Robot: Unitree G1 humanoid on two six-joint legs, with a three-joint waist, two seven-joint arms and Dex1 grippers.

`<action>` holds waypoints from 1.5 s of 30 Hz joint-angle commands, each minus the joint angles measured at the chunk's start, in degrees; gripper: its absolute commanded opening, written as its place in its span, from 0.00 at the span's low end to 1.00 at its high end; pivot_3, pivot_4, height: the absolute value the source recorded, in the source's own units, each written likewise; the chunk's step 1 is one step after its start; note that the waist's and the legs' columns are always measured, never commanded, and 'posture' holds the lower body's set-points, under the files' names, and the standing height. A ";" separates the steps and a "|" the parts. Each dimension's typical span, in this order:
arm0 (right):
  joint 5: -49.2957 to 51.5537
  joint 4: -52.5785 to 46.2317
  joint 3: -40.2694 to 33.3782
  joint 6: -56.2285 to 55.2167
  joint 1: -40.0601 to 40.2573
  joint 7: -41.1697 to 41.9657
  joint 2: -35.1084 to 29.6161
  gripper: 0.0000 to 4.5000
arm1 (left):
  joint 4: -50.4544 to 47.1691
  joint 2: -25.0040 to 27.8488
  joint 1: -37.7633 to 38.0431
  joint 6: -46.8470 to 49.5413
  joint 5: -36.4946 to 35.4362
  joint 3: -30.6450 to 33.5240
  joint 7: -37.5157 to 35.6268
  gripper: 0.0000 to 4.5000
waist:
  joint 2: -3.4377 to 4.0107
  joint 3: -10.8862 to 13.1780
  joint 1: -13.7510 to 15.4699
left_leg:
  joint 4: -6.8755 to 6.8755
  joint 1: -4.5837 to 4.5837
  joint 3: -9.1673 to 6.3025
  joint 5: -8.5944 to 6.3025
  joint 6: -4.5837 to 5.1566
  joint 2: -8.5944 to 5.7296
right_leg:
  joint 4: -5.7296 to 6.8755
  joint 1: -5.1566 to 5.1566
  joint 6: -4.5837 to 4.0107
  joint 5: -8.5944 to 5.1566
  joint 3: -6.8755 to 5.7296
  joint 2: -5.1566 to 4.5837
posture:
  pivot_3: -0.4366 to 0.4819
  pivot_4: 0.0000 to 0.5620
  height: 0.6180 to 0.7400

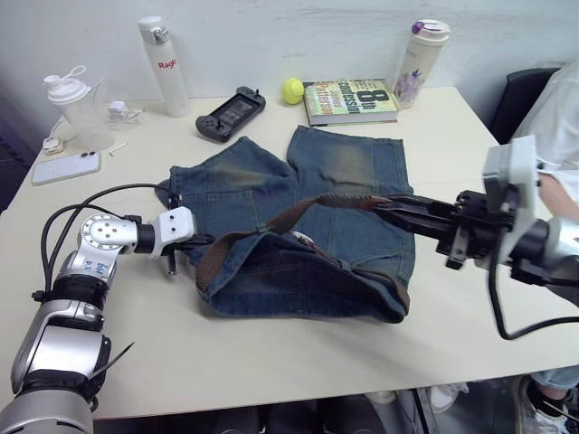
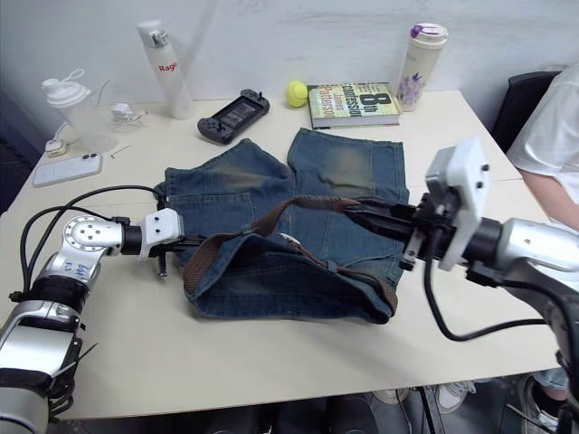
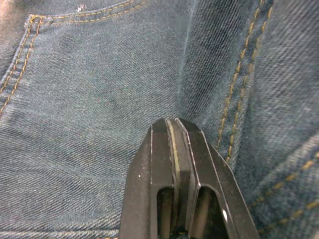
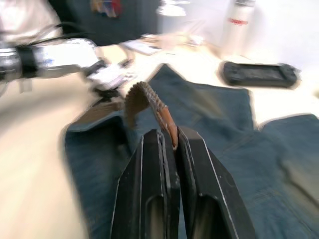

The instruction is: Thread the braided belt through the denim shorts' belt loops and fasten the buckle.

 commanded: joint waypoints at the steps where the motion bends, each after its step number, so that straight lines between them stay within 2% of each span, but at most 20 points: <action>1: -8.91 -2.31 5.51 -3.27 0.30 -1.14 1.71 0.00 | 2.17 -1.10 3.51 2.55 0.82 -0.28 -3.45 0.03 | 0.06 -0.05 -0.03 | -0.01 -0.02 0.02 -0.01 0.01 0.00 | 0.09 -0.01 0.00 0.00 0.01 0.02 | 0.48 0.27 1.00; 5: -26.41 -2.35 14.25 -12.89 3.81 2.68 -0.82 0.00 | -2.92 -0.52 3.54 9.01 -5.46 4.48 -9.27 0.03 | 0.04 -0.04 0.01 | 0.00 -0.21 0.20 -0.01 0.02 0.00 | 0.28 -0.29 0.00 0.00 -0.03 0.12 | 0.48 0.27 1.00; 7: -31.24 -1.90 16.37 -16.78 5.43 4.11 -0.80 0.00 | -5.58 0.92 3.09 14.04 -8.32 6.73 -12.12 0.03 | 0.00 -0.02 0.00 | 0.01 -0.38 0.36 -0.01 0.03 -0.03 | 0.36 -0.58 0.02 0.00 -0.08 0.22 | 0.48 0.27 1.00; 10: -36.86 -1.42 18.45 -21.78 6.91 6.32 -0.72 0.00 | -9.43 3.12 1.87 23.09 -11.92 9.54 -15.40 0.03 | -0.16 0.08 -0.12 | 0.10 -0.72 0.51 0.03 0.04 0.00 | 0.43 -0.98 0.04 0.01 -0.08 0.35 | 0.48 0.27 1.00; 15: -41.59 -0.25 19.31 -27.22 8.30 8.87 1.24 0.00 | -21.79 7.16 1.61 47.20 -20.65 11.52 -22.96 0.03 | -0.33 0.18 -0.15 | 0.18 -0.89 0.46 0.04 0.02 0.07 | 0.43 -1.07 0.04 0.01 -0.10 0.45 | 0.48 0.27 1.00; 17: -42.72 0.21 19.29 -28.10 8.34 9.25 2.12 0.00 | -25.25 8.20 2.42 53.37 -22.97 11.86 -24.48 0.03 | -0.33 0.18 -0.15 | 0.19 -0.90 0.43 0.04 0.02 0.06 | 0.43 -1.06 0.04 0.01 -0.08 0.44 | 0.48 0.27 1.00; 23: -45.92 1.17 19.23 -29.00 8.33 9.82 4.19 0.00 | -31.31 11.14 6.01 60.19 -24.51 10.33 -27.59 0.03 | -0.33 0.18 -0.13 | 0.21 -0.89 0.36 0.06 -0.01 0.07 | 0.44 -1.03 0.04 0.01 0.02 0.40 | 0.48 0.27 1.00; 28: -46.57 0.55 18.73 -27.99 8.55 10.10 5.86 0.00 | -30.97 7.86 6.51 53.77 -20.81 9.77 -20.36 0.03 | -0.33 0.18 0.07 | 0.21 -0.92 0.32 0.07 -0.02 0.07 | 0.42 -1.03 0.04 0.01 0.10 0.35 | 0.48 0.27 1.00; 33: -46.99 0.02 18.18 -26.85 9.04 10.22 6.59 0.00 | -32.95 7.41 7.75 51.81 -19.59 9.53 -19.63 0.40 | -0.34 0.18 0.03 | 0.26 -0.94 0.24 0.08 -0.01 0.04 | 0.42 -0.97 0.04 0.01 0.10 0.32 | 0.48 0.27 1.00; 34: -47.05 0.00 18.10 -26.76 9.08 10.22 6.69 0.00 | -33.50 7.68 8.31 51.21 -19.19 9.21 -19.86 0.53 | -0.34 0.18 0.02 | 0.24 -0.95 0.23 0.08 -0.01 0.04 | 0.40 -0.97 0.04 0.01 0.10 0.32 | 0.48 0.27 1.00; 38: -47.45 -0.04 18.22 -26.43 9.08 10.33 7.16 0.00 | -33.48 7.58 8.83 51.83 -18.22 8.71 -18.90 0.95 | -0.33 0.18 -0.07 | 0.21 -0.93 0.25 0.09 -0.03 0.07 | 0.40 -0.98 0.04 0.01 0.07 0.35 | 0.48 0.27 1.00; 39: -47.51 -0.09 18.30 -26.30 9.03 10.31 7.30 0.00 | -33.40 7.46 9.04 51.36 -17.91 8.59 -18.66 0.99 | -0.34 0.18 -0.04 | 0.22 -0.93 0.25 0.09 -0.04 0.07 | 0.41 -0.98 0.03 0.01 0.07 0.35 | 0.48 0.27 1.00; 44: -47.72 -0.30 18.35 -25.66 8.99 10.25 7.92 0.00 | -33.80 6.15 9.85 52.15 -17.79 8.41 -17.32 0.99 | -0.34 0.18 -0.02 | 0.22 -0.93 0.24 0.09 -0.04 0.05 | 0.40 -0.98 0.04 0.01 0.08 0.34 | 0.48 0.27 1.00; 45: -47.79 -0.39 18.34 -25.50 8.98 10.26 8.03 0.00 | -33.84 6.07 10.05 51.76 -17.60 8.19 -17.40 0.90 | -0.34 0.18 0.03 | 0.22 -0.93 0.24 0.09 -0.04 0.05 | 0.41 -0.98 0.04 0.01 0.08 0.33 | 0.48 0.27 1.00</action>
